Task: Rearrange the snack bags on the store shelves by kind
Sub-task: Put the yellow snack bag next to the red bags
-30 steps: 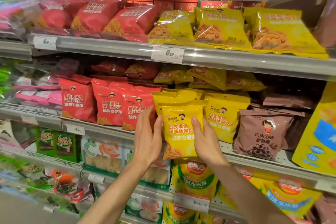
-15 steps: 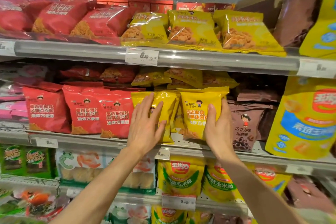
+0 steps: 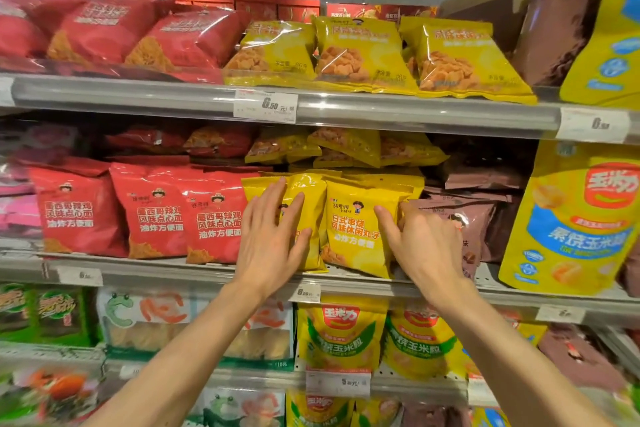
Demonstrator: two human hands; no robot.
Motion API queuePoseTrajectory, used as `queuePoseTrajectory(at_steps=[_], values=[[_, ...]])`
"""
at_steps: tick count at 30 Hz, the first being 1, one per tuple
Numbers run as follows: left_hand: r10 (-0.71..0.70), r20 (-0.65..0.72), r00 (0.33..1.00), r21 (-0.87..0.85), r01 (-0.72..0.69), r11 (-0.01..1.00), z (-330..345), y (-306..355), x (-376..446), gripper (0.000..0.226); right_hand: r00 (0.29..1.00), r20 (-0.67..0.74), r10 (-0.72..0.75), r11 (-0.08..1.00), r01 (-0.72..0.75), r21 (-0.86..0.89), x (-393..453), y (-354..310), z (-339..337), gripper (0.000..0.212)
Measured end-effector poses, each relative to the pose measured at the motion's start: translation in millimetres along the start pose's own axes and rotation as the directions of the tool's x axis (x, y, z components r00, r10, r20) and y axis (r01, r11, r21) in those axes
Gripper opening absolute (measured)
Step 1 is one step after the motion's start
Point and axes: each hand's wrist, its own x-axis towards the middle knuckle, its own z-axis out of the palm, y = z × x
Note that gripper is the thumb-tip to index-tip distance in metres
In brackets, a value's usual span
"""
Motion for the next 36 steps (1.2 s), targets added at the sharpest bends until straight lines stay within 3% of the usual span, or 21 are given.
queuePoseTrajectory(at_steps=[4,7,8,10,12,15,20,36], values=[[0.009,0.007,1.0,0.027,-0.009,1.0,1,-1,4,0.053,0.997,-0.031,-0.065,0.997,0.064,-0.044,5,-2,5,0.039],[0.032,-0.001,0.999,0.063,-0.031,0.998,1,-2,2,0.053,0.967,-0.138,-0.216,0.976,0.21,-0.058,4,-2,10,0.033],[0.031,-0.011,0.999,0.076,-0.03,0.997,1,-1,1,0.053,0.95,-0.168,-0.263,0.964,0.251,-0.089,2,-5,11,0.036],[0.016,-0.016,1.0,0.09,-0.015,0.996,3,0,0,0.055,0.947,-0.099,-0.304,0.948,0.291,-0.131,-4,-14,16,0.055],[0.001,0.008,1.0,0.089,-0.002,0.996,7,3,1,0.06,0.956,0.042,-0.29,0.947,0.293,-0.131,-9,-26,26,0.075],[0.023,0.065,0.998,0.12,-0.03,0.992,14,3,3,0.066,0.953,0.138,-0.269,0.95,0.286,-0.126,-10,-33,43,0.081],[0.12,0.053,0.991,0.213,-0.129,0.968,16,-10,3,0.067,0.934,0.097,-0.343,0.92,0.355,-0.165,-3,-17,50,0.078],[0.025,0.108,0.994,0.196,-0.046,0.98,25,-8,2,0.067,0.931,0.138,-0.337,0.927,0.354,-0.123,-3,-14,65,0.078]])
